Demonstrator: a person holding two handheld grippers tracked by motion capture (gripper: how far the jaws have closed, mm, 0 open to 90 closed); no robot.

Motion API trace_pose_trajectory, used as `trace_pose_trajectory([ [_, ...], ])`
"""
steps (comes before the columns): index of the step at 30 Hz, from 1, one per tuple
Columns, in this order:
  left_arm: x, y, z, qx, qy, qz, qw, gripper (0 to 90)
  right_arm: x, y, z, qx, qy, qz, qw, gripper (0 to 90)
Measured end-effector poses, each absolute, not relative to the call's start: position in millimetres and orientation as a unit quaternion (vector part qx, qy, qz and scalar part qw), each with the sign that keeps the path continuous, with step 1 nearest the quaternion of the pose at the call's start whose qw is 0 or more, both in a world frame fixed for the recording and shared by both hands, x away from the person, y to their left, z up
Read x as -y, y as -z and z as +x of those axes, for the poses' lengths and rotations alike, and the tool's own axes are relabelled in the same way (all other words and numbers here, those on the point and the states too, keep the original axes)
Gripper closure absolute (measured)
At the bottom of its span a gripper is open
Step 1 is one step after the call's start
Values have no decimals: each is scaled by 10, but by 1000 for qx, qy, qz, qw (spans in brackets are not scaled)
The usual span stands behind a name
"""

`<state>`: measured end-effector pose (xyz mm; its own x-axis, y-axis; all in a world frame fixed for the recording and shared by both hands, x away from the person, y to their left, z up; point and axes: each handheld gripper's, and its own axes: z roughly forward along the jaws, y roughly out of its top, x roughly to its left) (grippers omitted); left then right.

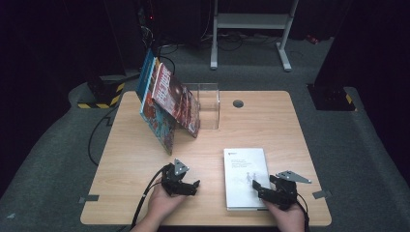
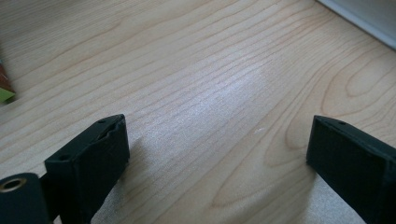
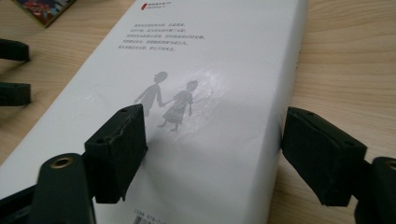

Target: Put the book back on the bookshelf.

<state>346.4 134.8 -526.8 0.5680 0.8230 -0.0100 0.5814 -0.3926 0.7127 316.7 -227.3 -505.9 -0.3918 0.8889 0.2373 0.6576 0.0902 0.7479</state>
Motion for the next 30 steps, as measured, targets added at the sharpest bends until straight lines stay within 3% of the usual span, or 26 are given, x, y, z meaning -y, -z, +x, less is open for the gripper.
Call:
trace_pose_trajectory([
  [3, -1366, 5265, 3466, -432, -168, 814, 350, 64, 2122, 5065, 3147, -736, -423, 512, 129, 273],
  [10, -1467, 5249, 3461, -449, -141, 800, 372, 65, 1675, 5052, 3125, -766, -422, 464, 142, 269],
  [16, -1510, 5231, 3446, -449, -132, 795, 385, 70, 1707, 5081, 3189, -760, -434, 468, 119, 274],
  [20, -1482, 5212, 3411, -443, -131, 795, 392, 71, 1710, 5067, 3156, -763, -431, 465, 130, 286],
  [26, -1353, 5162, 3288, -431, -133, 793, 410, 161, 1740, 5051, 3105, -766, -426, 459, 143, 313],
  [27, -1346, 5146, 3280, -431, -134, 790, 416, 209, 1754, 5040, 3075, -766, -423, 459, 154, 319],
  [30, -1358, 5140, 3286, -436, -122, 786, 421, 217, 1779, 5043, 3045, -763, -423, 464, 154, 314],
])
